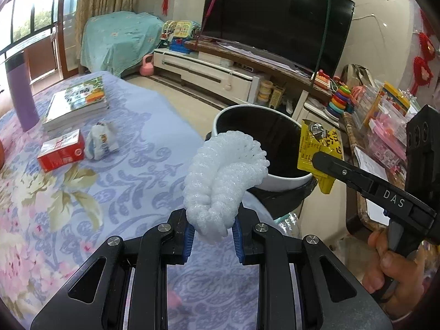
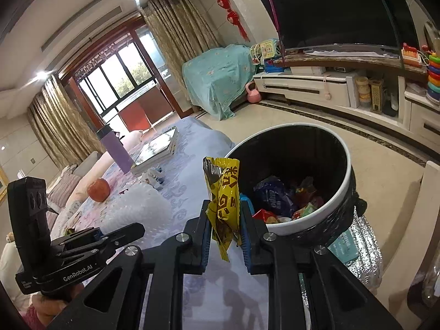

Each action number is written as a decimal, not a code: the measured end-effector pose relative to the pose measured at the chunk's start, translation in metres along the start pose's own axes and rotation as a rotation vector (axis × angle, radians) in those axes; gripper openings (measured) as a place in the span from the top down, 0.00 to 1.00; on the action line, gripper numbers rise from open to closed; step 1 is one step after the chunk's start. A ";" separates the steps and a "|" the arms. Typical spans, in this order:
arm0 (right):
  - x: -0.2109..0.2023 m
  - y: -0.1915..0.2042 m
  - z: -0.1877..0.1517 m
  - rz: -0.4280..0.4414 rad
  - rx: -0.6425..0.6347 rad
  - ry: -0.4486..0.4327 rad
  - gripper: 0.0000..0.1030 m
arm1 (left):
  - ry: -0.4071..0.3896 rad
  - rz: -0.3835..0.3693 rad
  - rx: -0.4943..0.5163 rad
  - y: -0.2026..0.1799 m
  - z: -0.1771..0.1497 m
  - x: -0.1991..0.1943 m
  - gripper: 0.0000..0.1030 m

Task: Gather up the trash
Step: 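Carry white foam net and yellow snack bag over the bin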

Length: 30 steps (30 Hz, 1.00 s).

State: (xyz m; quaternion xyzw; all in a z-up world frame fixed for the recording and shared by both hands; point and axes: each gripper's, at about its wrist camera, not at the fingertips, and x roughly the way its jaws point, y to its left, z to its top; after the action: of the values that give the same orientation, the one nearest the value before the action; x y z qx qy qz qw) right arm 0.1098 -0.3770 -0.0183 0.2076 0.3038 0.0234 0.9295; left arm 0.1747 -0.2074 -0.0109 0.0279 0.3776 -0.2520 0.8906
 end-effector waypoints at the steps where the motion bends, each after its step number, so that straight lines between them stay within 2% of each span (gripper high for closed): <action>1: -0.001 -0.001 0.001 -0.002 0.002 -0.002 0.82 | 0.000 -0.001 0.004 -0.002 0.001 0.001 0.79; 30: 0.006 -0.040 0.035 -0.070 -0.014 0.009 0.81 | 0.005 -0.033 0.064 -0.031 0.038 0.034 0.79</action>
State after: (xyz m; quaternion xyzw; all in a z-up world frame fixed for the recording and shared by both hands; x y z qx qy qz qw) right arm 0.1314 -0.4257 -0.0116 0.1901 0.3149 -0.0062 0.9299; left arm 0.2050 -0.2578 -0.0031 0.0507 0.3722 -0.2784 0.8840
